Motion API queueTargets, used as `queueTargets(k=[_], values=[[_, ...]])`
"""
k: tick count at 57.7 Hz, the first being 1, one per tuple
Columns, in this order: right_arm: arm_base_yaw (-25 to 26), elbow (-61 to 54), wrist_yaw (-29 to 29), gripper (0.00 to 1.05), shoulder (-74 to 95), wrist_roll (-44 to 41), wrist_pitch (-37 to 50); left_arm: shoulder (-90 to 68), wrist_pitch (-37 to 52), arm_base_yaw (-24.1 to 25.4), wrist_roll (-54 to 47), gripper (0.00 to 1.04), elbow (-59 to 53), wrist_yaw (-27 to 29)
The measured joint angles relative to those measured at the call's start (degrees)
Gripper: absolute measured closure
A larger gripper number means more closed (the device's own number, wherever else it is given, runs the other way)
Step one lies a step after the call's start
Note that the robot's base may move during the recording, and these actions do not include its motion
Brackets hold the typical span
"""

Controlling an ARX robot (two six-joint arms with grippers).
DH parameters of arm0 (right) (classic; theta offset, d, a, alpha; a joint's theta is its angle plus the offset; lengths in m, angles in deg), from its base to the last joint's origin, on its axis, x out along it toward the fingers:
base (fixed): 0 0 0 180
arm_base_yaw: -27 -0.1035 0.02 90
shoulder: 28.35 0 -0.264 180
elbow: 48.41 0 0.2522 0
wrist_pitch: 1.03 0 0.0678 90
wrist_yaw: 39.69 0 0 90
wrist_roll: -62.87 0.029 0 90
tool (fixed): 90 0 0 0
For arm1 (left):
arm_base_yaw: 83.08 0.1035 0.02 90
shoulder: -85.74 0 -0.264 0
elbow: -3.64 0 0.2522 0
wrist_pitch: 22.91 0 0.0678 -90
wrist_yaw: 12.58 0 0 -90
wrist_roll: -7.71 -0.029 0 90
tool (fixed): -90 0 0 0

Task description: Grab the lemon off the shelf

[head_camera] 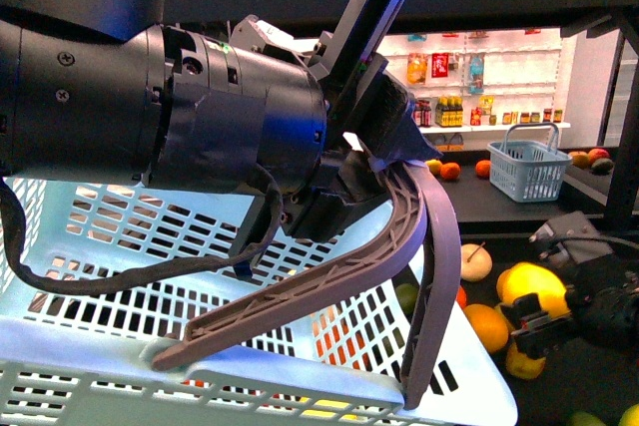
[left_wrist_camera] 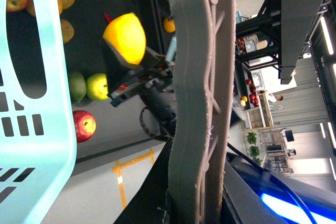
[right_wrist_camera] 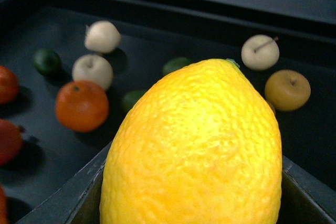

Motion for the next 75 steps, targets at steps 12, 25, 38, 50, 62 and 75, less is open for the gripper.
queueTargets(k=[12,25,38,50,62,75], values=[[-5.5,-6.1,-0.6,0.34,-13.4,6.6,-2.3,0.0,0.0,0.0,0.0,0.93,0.0,0.1],[-14.8,-9.2,3.0,0.34,-15.5,11.3,-4.1,0.0,0.0,0.0,0.0,0.93,0.0,0.1],[-18.8,-9.6,3.4,0.22,-14.3,13.3,-5.6,0.0,0.0,0.0,0.1,0.93,0.0,0.1],[-18.3,-10.7,4.9,0.08,-16.9,14.8,-6.8,0.0,0.0,0.0,0.4,0.93,0.0,-0.2],[-14.1,-15.0,11.9,0.07,-29.6,15.1,-9.3,0.0,0.0,0.0,0.7,0.93,0.0,0.0],[-11.0,-24.5,23.1,0.07,-50.9,13.7,-17.5,0.0,0.0,0.0,0.7,0.93,0.0,0.1]])
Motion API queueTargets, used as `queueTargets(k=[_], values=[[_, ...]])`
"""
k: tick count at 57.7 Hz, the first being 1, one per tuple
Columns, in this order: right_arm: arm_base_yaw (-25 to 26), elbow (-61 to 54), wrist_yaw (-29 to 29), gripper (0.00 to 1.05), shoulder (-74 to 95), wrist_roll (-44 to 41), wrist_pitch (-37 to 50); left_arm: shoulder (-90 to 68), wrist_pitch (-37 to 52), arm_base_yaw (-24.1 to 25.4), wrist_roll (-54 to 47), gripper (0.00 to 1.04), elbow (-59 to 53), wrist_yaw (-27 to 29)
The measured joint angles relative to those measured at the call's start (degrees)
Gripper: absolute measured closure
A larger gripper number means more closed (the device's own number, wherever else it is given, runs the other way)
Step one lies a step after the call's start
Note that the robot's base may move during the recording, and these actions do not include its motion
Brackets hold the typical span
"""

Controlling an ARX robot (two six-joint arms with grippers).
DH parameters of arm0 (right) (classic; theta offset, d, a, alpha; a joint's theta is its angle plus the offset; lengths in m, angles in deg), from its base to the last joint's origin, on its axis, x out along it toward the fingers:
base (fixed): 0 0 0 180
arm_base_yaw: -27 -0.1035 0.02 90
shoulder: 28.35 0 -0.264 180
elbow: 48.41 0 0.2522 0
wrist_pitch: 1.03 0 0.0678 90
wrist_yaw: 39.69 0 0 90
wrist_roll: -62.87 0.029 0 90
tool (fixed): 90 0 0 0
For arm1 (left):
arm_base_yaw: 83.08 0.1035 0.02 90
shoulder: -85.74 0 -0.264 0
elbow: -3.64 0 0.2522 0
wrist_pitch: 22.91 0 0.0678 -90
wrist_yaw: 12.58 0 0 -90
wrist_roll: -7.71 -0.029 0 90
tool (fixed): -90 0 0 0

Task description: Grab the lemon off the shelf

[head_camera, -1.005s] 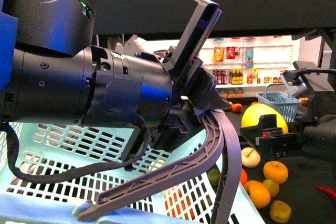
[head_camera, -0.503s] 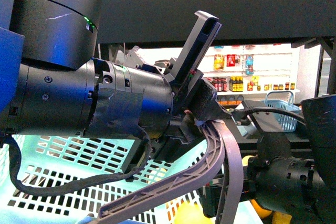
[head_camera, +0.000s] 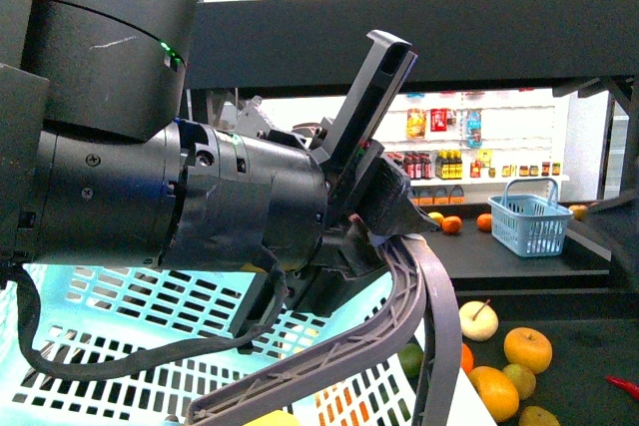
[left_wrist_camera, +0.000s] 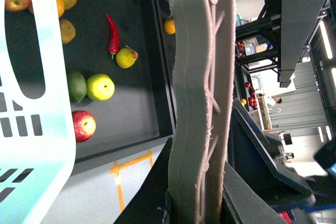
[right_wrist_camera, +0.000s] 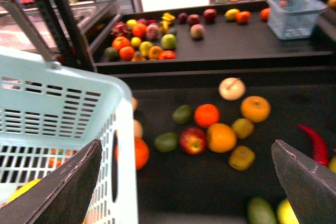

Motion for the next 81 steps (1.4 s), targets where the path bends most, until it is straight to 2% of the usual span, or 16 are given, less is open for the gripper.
queueTargets(k=[6,11,22,24,26,27,31,34,42,44,48,52,81], values=[[-0.7,-5.8,7.7,0.07,-13.0,-1.0,-8.0,0.0,0.0,0.0,0.1,0.93,0.0,-0.2],[-3.8,-9.6,14.1,0.07,-23.3,-1.8,-14.7,0.0,0.0,0.0,0.0,0.93,0.0,-0.3],[-16.3,-13.1,29.9,0.07,-46.9,-3.5,-31.4,0.0,0.0,0.0,0.0,0.93,0.0,0.2],[-16.4,-13.2,28.9,0.09,-48.7,-3.7,-31.6,0.0,0.0,0.0,0.0,0.93,0.0,0.2],[-14.4,-13.8,23.9,0.15,-50.6,-4.5,-31.5,0.0,0.0,0.0,0.0,0.93,0.0,0.2],[-12.7,-14.7,18.8,0.20,-51.8,-5.0,-31.4,0.0,0.0,0.0,0.0,0.93,0.0,0.0],[-9.0,-18.0,11.1,0.34,-54.1,-5.5,-31.0,0.0,0.0,0.0,0.0,0.93,0.0,-0.2],[-7.0,-20.4,7.9,0.44,-55.5,-6.1,-30.6,0.0,0.0,0.0,0.1,0.93,0.0,-0.2],[-3.1,-23.6,4.2,0.67,-58.1,-6.4,-30.1,0.0,0.0,0.0,0.1,0.93,0.0,-0.2],[-1.9,-24.3,3.1,0.75,-58.8,-6.4,-30.0,0.0,0.0,0.0,0.1,0.93,0.0,-0.2],[3.9,-25.3,-4.3,0.91,-59.9,-6.5,-30.1,0.0,0.0,0.0,0.0,0.93,0.0,0.0],[6.9,-25.8,-5.4,1.01,-60.6,-6.5,-30.0,0.0,0.0,0.0,0.0,0.93,0.0,0.0],[8.0,-30.2,-6.4,1.02,-64.7,-6.6,-29.5,0.0,0.0,0.0,0.1,0.93,0.0,-0.2]])
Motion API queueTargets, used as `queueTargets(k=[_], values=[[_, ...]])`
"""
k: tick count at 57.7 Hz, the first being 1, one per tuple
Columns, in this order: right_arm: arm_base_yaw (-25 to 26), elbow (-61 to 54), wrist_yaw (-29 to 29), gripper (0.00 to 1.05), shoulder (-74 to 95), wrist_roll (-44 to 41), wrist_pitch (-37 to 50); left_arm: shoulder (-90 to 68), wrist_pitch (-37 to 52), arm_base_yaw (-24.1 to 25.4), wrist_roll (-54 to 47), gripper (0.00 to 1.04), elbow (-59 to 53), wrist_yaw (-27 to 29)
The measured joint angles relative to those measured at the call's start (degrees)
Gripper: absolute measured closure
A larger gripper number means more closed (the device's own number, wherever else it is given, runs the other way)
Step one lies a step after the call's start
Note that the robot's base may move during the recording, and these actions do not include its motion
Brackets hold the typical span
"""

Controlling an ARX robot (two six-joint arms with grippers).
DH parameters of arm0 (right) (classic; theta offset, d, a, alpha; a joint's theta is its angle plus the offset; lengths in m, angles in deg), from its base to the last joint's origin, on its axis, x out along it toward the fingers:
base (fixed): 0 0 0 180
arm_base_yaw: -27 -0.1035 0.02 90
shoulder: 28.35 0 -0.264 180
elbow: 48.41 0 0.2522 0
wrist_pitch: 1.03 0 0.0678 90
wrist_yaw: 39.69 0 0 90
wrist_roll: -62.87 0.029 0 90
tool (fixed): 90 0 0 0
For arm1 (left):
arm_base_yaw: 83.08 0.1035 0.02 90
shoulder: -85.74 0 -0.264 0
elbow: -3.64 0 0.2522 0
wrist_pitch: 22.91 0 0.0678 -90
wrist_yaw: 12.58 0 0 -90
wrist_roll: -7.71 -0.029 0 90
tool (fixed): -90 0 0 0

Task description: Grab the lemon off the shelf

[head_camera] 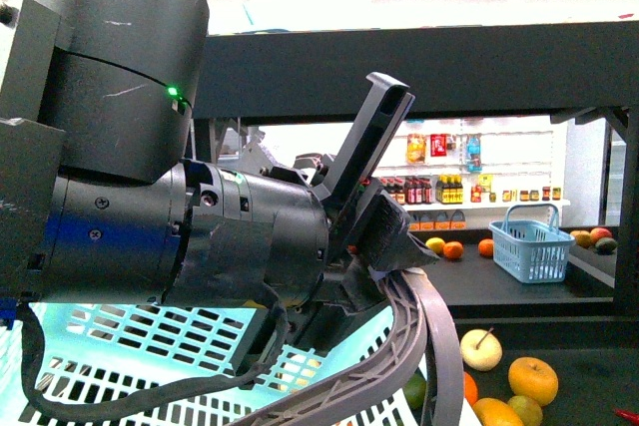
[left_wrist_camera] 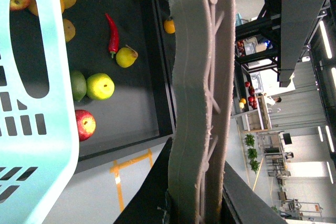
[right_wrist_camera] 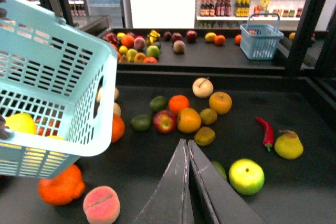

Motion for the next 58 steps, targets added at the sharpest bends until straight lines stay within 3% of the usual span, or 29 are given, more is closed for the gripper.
queueTargets(k=[17,33,45,48,58], values=[[0.0,0.0,0.1,1.00,-0.3,0.0,0.2,0.0,0.0,0.0,0.0,0.93,0.0,0.0],[0.0,0.0,0.1,0.53,-0.3,0.0,0.2,0.0,0.0,0.0,0.0,0.93,0.0,0.0],[0.0,0.0,0.1,0.11,-0.3,0.0,0.2,0.0,0.0,0.0,0.0,0.93,0.0,0.0],[0.0,0.0,0.1,0.06,-0.3,0.0,0.2,0.0,0.0,0.0,0.0,0.93,0.0,0.0],[0.0,0.0,0.1,0.07,-0.3,0.0,0.2,0.0,0.0,0.0,0.0,0.93,0.0,0.2]])
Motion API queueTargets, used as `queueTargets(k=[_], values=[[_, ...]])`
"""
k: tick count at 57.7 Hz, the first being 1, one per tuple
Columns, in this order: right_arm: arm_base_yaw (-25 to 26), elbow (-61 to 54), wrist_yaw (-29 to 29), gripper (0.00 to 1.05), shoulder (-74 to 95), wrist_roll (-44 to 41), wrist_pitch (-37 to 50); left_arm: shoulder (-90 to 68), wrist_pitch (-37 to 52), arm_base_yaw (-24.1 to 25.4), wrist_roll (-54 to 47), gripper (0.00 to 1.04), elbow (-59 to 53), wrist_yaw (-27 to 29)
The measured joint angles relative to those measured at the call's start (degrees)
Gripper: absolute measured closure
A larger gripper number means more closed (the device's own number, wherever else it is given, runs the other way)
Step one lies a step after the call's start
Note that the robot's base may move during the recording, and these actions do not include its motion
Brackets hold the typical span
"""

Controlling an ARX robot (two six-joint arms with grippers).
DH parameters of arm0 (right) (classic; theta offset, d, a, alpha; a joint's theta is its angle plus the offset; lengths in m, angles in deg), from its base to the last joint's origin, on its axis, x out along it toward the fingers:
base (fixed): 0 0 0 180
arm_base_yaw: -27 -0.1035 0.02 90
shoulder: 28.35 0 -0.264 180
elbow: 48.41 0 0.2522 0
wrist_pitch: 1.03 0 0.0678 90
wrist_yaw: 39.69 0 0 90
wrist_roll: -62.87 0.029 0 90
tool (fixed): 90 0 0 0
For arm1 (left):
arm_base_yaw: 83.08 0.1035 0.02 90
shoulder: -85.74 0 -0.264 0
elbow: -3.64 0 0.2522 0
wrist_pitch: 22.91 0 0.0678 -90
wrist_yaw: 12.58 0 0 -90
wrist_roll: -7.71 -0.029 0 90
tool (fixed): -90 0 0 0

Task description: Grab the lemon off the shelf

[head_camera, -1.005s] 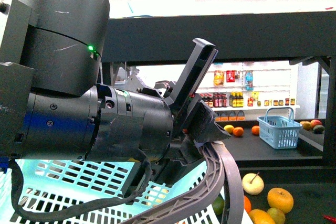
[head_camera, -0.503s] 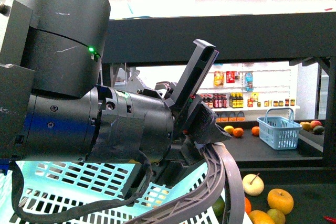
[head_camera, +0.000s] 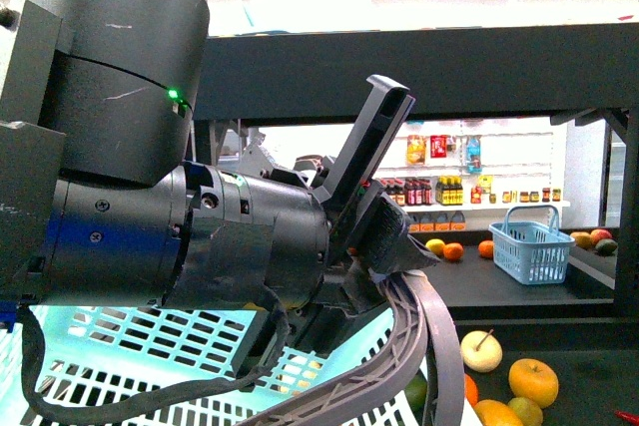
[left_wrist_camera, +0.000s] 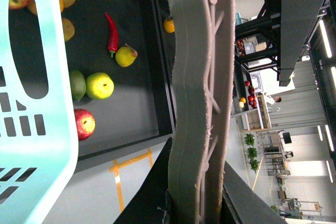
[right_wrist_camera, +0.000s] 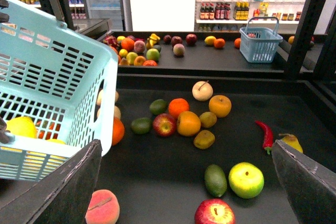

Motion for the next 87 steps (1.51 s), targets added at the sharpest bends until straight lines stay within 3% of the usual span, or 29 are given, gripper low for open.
queueTargets(k=[7,14,31,40,55,87], values=[[0.0,0.0,0.0,0.07,0.0,0.0,0.0,0.0,1.5,-0.2,2.7,0.93,0.0,12.2],[0.0,0.0,0.0,0.07,0.0,0.0,0.0,0.0,6.1,3.1,7.1,0.93,-0.1,19.4],[0.0,0.0,0.0,0.07,0.0,0.0,0.0,0.1,18.8,19.0,19.3,0.93,-0.1,27.3],[0.0,0.0,0.0,0.07,0.0,0.0,0.0,-1.7,27.7,29.5,26.4,0.93,0.4,26.9],[0.0,0.0,0.0,0.07,0.0,0.0,0.0,-7.7,37.2,39.9,31.7,0.93,0.7,24.4],[0.0,0.0,0.0,0.07,0.0,0.0,0.0,-19.1,48.3,50.4,35.1,0.93,3.6,14.4]])
